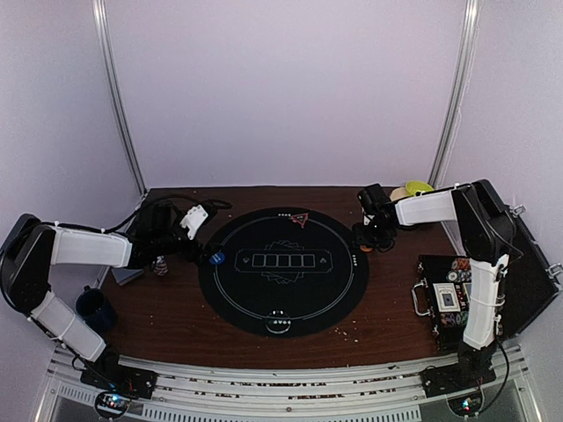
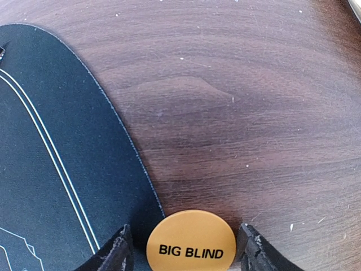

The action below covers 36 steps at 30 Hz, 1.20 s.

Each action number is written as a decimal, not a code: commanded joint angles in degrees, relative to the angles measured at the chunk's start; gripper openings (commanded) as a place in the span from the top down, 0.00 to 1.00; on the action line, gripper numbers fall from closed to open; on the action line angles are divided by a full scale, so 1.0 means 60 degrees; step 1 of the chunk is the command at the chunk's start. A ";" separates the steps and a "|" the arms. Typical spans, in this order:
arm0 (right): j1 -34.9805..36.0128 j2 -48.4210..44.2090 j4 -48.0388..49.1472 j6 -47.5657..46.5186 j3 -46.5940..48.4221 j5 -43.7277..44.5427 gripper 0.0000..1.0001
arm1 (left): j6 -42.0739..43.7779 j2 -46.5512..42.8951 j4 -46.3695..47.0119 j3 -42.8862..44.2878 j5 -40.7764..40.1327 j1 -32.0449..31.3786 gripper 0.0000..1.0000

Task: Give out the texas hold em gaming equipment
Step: Adjust the big blind button on the poker table mat.

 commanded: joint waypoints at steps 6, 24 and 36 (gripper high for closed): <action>0.0511 0.0065 -0.0216 -0.0032 0.0028 -0.0026 0.38 | 0.0081 0.0128 0.0330 0.0259 -0.0005 0.0069 0.02; 0.1131 -0.0393 -0.0372 -0.0161 0.0096 0.0280 0.37 | 0.0081 0.0180 0.0339 0.0283 -0.0040 0.0064 0.02; 0.1051 -0.0162 -0.1217 -0.0257 0.0849 0.0998 0.14 | 0.0081 0.0191 0.0333 0.0290 -0.0047 0.0073 0.02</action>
